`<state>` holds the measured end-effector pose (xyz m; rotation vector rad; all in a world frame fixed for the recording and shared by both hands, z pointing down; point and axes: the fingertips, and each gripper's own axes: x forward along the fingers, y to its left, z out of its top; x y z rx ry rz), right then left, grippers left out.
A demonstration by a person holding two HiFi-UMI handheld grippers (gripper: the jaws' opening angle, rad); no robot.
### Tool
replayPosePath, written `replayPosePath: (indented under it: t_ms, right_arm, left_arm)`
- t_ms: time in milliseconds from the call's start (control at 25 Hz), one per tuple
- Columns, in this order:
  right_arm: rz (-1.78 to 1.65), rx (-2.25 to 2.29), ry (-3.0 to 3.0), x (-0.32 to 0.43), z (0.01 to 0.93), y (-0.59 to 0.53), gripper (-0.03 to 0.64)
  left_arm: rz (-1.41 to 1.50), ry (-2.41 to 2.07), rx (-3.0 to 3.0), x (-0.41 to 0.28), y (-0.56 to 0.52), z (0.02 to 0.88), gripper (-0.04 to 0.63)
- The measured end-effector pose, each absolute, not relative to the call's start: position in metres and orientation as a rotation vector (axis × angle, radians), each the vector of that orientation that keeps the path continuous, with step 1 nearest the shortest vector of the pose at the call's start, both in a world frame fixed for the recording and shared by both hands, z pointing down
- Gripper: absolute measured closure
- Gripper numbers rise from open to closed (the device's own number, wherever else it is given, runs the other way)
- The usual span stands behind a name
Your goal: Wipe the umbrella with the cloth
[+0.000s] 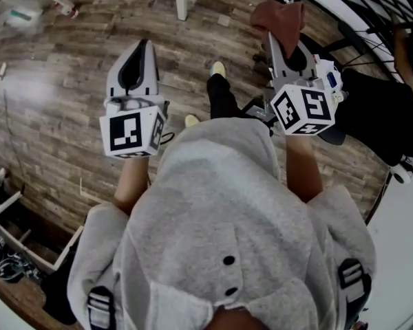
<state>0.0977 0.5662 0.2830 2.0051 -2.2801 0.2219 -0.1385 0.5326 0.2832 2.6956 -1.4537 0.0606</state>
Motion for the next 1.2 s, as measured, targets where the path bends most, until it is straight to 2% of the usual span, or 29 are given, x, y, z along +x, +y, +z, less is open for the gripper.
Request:
replayPosePath:
  t_ms: [280,1200]
  right_arm:
    - [0.234,1.978,-2.302,0.117,0.291,0.497,0.543]
    - [0.257,1.900,-2.331,0.248,0.307,0.314,0.543]
  left_arm:
    - [0.098,-1.475,2.688,-0.117,0.468,0.289,0.583]
    - [0.196,-1.511,2.679,0.025,0.289,0.287,0.583]
